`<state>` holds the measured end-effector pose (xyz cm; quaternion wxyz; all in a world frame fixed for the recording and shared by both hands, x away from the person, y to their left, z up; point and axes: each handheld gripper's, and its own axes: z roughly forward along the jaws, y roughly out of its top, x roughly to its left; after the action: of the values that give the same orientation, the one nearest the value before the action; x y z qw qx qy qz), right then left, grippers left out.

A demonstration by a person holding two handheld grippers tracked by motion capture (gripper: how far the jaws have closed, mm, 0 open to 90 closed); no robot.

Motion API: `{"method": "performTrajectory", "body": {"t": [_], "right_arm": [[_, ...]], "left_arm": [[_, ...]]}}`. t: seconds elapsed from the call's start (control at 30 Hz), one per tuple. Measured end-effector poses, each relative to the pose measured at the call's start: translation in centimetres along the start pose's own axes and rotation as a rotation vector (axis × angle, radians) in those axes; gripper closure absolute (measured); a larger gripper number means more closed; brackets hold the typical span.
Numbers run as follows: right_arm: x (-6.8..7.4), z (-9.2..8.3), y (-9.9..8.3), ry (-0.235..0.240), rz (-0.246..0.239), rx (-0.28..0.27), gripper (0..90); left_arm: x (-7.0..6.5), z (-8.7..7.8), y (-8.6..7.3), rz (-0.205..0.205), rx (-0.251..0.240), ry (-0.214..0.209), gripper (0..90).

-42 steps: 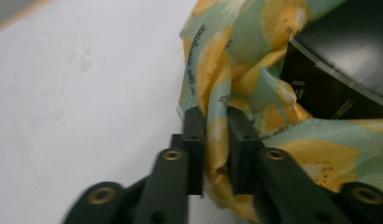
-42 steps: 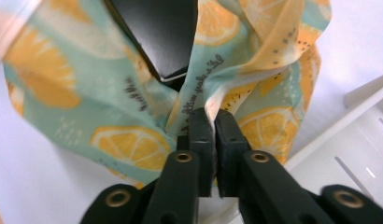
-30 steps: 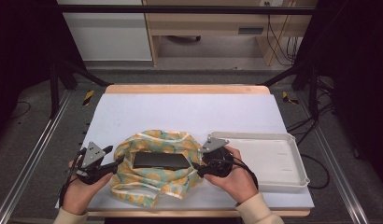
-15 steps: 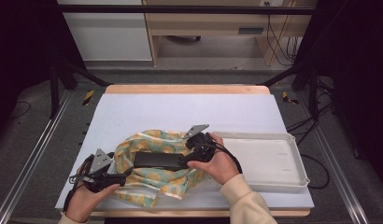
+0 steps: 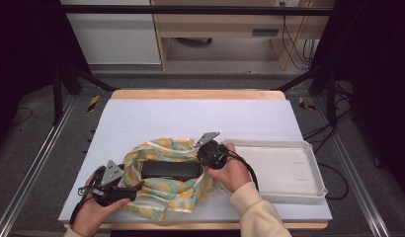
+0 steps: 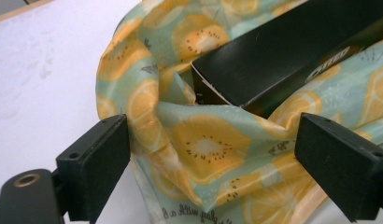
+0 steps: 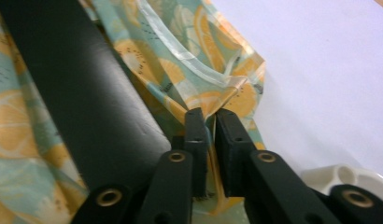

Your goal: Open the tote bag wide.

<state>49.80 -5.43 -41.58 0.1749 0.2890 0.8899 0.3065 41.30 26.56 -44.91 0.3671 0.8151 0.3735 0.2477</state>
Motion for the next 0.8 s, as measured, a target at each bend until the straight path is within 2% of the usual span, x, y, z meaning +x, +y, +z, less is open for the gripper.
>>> {"method": "performTrajectory", "body": {"t": [0.1,0.23,0.33,0.43,0.6,0.73,0.8], "right_arm": [[-0.4,0.3,-0.3,0.004,0.006,0.008,89.4],[-0.7,0.9,-0.7,0.012,0.011,0.044,90.0],[-0.9,1.3,-1.0,0.009,0.019,0.065,90.0],[-1.0,1.6,-1.2,0.012,0.013,0.076,90.0],[-1.0,1.5,-1.1,0.011,0.01,0.069,90.0],[-0.9,1.6,-1.2,0.015,0.0,0.077,90.0],[-0.9,1.8,-1.2,0.014,-0.009,0.09,90.0]], "left_arm": [[0.0,0.2,-0.1,0.011,0.023,-0.008,11.8],[-0.2,0.6,-0.4,0.021,0.042,-0.015,14.8],[-0.4,1.0,-0.5,0.038,0.066,-0.024,22.0],[-0.5,1.2,-0.7,0.048,0.086,-0.035,24.9],[-0.3,1.2,-0.7,0.046,0.083,-0.034,25.1],[0.2,0.9,-0.7,0.034,0.07,-0.017,23.1],[0.2,1.1,-0.7,0.035,0.087,-0.024,28.3]]}}
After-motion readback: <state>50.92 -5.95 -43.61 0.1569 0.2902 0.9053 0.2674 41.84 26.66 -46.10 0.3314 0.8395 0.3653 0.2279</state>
